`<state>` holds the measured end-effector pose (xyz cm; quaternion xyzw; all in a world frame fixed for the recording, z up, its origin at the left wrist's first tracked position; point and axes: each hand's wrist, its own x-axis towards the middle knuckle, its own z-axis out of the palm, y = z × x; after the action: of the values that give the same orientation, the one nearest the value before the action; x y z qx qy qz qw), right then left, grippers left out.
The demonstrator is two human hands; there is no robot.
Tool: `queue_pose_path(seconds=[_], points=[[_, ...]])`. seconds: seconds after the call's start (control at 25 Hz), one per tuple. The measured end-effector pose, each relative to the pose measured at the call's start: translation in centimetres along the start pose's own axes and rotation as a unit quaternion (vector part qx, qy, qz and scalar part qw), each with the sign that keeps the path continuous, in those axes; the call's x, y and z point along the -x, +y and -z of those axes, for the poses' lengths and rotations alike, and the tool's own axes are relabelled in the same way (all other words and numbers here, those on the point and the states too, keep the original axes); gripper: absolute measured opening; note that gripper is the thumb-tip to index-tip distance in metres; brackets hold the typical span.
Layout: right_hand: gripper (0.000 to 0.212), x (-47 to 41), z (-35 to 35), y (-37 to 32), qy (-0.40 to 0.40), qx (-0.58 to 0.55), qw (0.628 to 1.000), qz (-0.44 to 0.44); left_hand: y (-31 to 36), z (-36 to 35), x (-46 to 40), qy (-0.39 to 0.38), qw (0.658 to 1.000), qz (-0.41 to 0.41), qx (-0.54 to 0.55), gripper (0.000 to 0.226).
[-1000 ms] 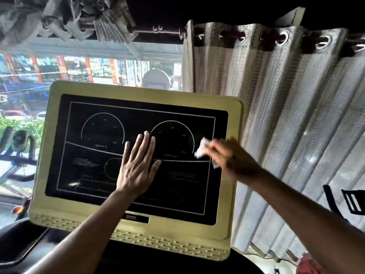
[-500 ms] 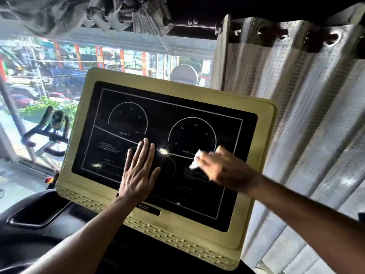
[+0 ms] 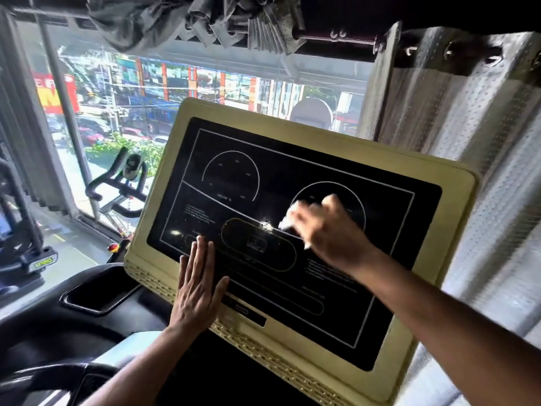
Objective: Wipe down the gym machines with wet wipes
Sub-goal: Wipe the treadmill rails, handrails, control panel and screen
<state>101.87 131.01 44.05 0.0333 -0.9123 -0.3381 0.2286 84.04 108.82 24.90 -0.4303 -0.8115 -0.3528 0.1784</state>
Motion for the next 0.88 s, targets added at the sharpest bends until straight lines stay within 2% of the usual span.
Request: queue_pose_path(seconds=[0.08, 0.12, 0.16, 0.28, 0.36, 0.48, 0.56, 0.64, 0.68, 0.72, 0.8, 0.84, 0.88], points=[[0.038, -2.3, 0.5, 3.1, 0.069, -0.021, 0.993, -0.088, -1.0, -0.1, 1.2, -0.008, 1.000, -0.008, -0.007, 0.075], [0.038, -2.8, 0.5, 2.9, 0.087, -0.028, 0.991, -0.095, -1.5, -0.1, 1.4, -0.009, 1.000, -0.013, -0.010, 0.075], [0.040, -3.0, 0.1, 1.6, 0.084, -0.029, 0.993, -0.076, -1.9, 0.0, 1.4, -0.010, 1.000, -0.012, -0.011, 0.075], [0.041, -2.0, -1.2, -4.9, 0.012, 0.017, 0.996, 0.092, -3.0, 0.5, 0.1, -0.013, 0.999, 0.036, -0.007, 0.079], [0.039, -3.0, -1.2, -4.5, 0.004, 0.019, 0.991, 0.133, -3.8, 0.7, -0.5, -0.024, 0.999, 0.045, -0.008, 0.081], [0.026, -6.8, -0.6, 0.7, 0.028, 0.002, 0.999, 0.021, -4.4, 0.8, -0.6, -0.033, 0.999, 0.029, -0.022, 0.083], [0.026, -8.4, -0.7, 2.0, 0.054, -0.023, 0.997, -0.042, -4.9, 1.0, -0.8, -0.033, 0.999, 0.026, -0.032, 0.088], [0.030, -8.4, -1.8, -0.7, 0.069, -0.023, 0.997, -0.024, -5.9, 1.5, -1.7, -0.027, 0.998, 0.041, -0.028, 0.097], [0.024, -7.8, -2.2, -3.2, 0.059, -0.025, 0.998, 0.023, -6.6, 2.0, -2.4, -0.026, 0.998, 0.050, -0.021, 0.100], [0.026, -7.3, -2.4, -5.6, 0.052, -0.020, 0.996, 0.067, -7.3, 2.5, -2.9, -0.027, 0.998, 0.055, -0.014, 0.099], [0.060, -7.3, -2.1, -6.9, 0.042, -0.017, 0.993, 0.112, -8.3, 3.1, -3.4, -0.033, 0.998, 0.047, -0.011, 0.089], [0.062, -8.1, -1.7, -6.0, 0.047, -0.006, 0.994, 0.103, -8.6, 3.2, -3.4, -0.035, 0.998, 0.042, -0.013, 0.085], [0.054, -9.2, -1.5, -4.5, 0.042, 0.007, 0.996, 0.077, -8.8, 3.2, -3.5, -0.036, 0.998, 0.039, -0.016, 0.084]])
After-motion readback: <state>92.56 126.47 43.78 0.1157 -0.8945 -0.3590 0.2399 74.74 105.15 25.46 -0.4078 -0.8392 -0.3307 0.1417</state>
